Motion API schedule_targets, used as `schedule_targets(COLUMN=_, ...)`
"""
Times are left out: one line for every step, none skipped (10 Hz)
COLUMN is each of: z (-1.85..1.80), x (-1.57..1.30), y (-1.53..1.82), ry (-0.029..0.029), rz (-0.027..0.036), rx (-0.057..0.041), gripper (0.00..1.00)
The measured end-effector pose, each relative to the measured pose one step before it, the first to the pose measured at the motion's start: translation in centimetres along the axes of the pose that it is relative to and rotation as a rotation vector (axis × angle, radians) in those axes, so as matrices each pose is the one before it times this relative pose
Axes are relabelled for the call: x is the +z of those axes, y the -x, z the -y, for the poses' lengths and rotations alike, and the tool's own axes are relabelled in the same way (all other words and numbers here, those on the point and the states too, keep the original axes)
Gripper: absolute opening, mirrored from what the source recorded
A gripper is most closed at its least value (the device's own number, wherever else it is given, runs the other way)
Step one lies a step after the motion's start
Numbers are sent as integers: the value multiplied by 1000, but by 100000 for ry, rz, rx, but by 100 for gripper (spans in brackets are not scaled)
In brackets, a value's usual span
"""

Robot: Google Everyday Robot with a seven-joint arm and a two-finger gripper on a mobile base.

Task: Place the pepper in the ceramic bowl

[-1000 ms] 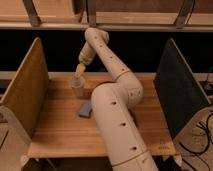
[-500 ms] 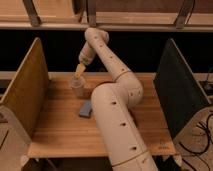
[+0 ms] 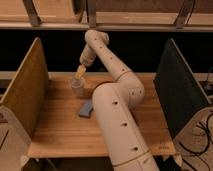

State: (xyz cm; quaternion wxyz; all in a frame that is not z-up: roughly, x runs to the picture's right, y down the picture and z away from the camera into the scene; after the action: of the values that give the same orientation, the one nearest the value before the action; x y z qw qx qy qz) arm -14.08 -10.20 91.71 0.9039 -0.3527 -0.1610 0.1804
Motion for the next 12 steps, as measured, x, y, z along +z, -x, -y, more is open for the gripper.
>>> schedule_targets(z=-41, x=-257, y=-1146, ry=-1862, rz=-5358, rx=511, gripper=80)
schedule_targets(z=-85, x=-613, y=-1080, ry=-2449, rz=-5264, rx=67, gripper=80)
schedule_targets(z=-468, x=-1112, y=-1366, ry=-3306, rz=-6344, rx=25, gripper=80)
schedule_targets(z=-942, x=-789, y=-1131, ry=-1395, rz=-4063, rx=159, gripper=80)
schedule_targets(z=-1263, x=-549, y=-1055, ry=-197, rz=-2621, rx=615, gripper=80)
schedule_targets(z=-1809, x=-150, y=-1214, ry=1042, rz=-2122, rx=1370, gripper=80)
schedule_targets(z=-2374, x=58, y=-1624, ry=1940, rz=-1242, rx=2709, gripper=80)
schedule_targets(z=-1584, x=222, y=-1231, ry=1499, rz=-665, rx=2275, gripper=80)
schedule_targets(z=-1448, x=173, y=-1478, ry=1212, rz=519, rx=3873, gripper=80)
schedule_targets(z=-1127, x=264, y=-2481, ry=872, rz=1573, rx=7520, gripper=80)
schedule_targets(z=-489, x=72, y=-1714, ry=546, rz=2881, rx=7147, gripper=80)
schedule_targets(z=-164, x=-69, y=-1289, ry=273, rz=3025, rx=6657, gripper=80)
